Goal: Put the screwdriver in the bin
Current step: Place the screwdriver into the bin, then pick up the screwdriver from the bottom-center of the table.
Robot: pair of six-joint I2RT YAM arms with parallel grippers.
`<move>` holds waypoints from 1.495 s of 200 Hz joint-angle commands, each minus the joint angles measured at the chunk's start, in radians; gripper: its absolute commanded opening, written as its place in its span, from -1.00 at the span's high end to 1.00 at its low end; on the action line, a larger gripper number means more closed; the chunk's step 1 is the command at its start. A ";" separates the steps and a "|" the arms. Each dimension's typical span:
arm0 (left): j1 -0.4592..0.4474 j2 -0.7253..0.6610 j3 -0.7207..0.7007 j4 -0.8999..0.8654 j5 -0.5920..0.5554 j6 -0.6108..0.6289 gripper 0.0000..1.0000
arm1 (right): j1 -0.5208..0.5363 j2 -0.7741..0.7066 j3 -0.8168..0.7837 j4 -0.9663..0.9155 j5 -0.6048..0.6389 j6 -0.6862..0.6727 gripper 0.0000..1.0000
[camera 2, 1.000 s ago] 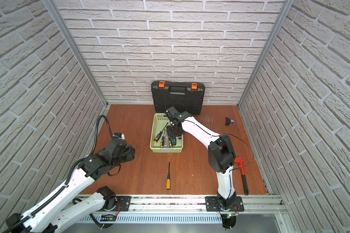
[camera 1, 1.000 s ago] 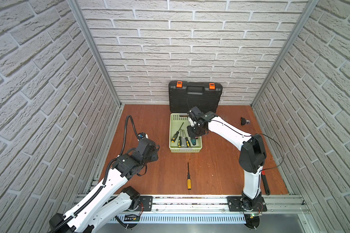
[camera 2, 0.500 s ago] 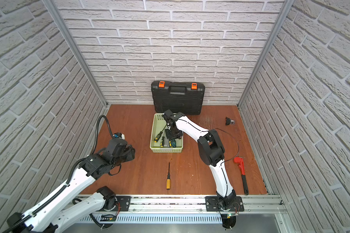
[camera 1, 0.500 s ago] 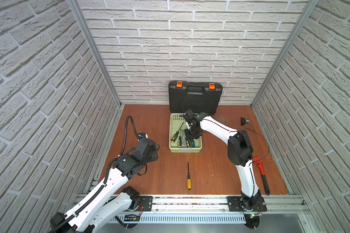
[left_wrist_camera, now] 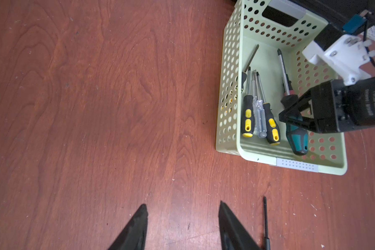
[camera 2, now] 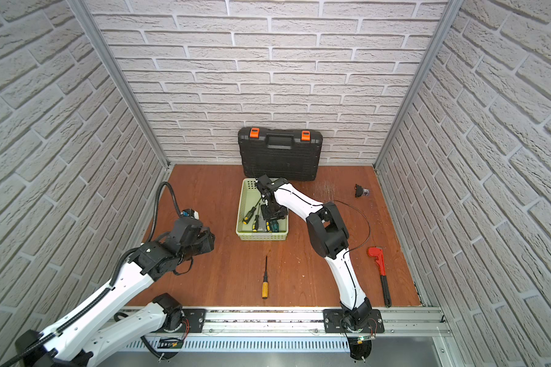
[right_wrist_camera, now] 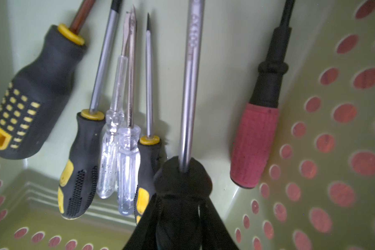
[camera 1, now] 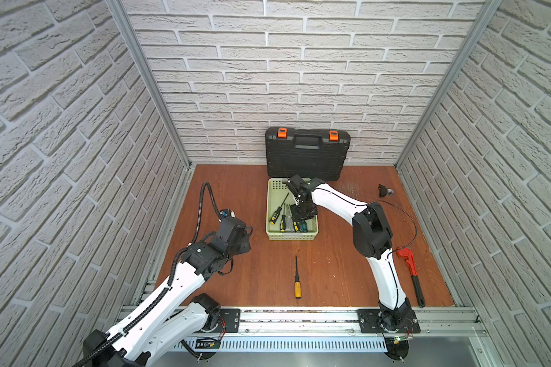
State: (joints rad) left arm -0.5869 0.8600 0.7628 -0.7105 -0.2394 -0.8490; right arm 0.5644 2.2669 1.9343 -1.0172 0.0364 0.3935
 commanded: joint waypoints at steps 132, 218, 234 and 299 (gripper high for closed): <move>0.016 0.070 0.026 0.030 0.049 -0.001 -0.16 | 0.005 -0.049 -0.015 0.046 0.013 0.012 0.28; -0.030 0.172 0.085 -0.035 0.226 -0.019 -0.15 | 0.040 -0.278 -0.114 0.142 0.002 -0.010 0.17; -0.051 0.204 0.096 -0.075 0.239 -0.013 -0.13 | 0.059 -0.358 -0.172 0.183 -0.003 -0.022 0.16; -0.276 0.358 0.165 -0.085 0.210 -0.091 -0.12 | 0.104 -0.696 -0.549 0.355 0.006 0.033 0.16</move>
State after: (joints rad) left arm -0.7856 1.1641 0.8997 -0.7937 -0.0181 -0.8860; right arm 0.6685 1.6775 1.5074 -0.7559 0.0364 0.3908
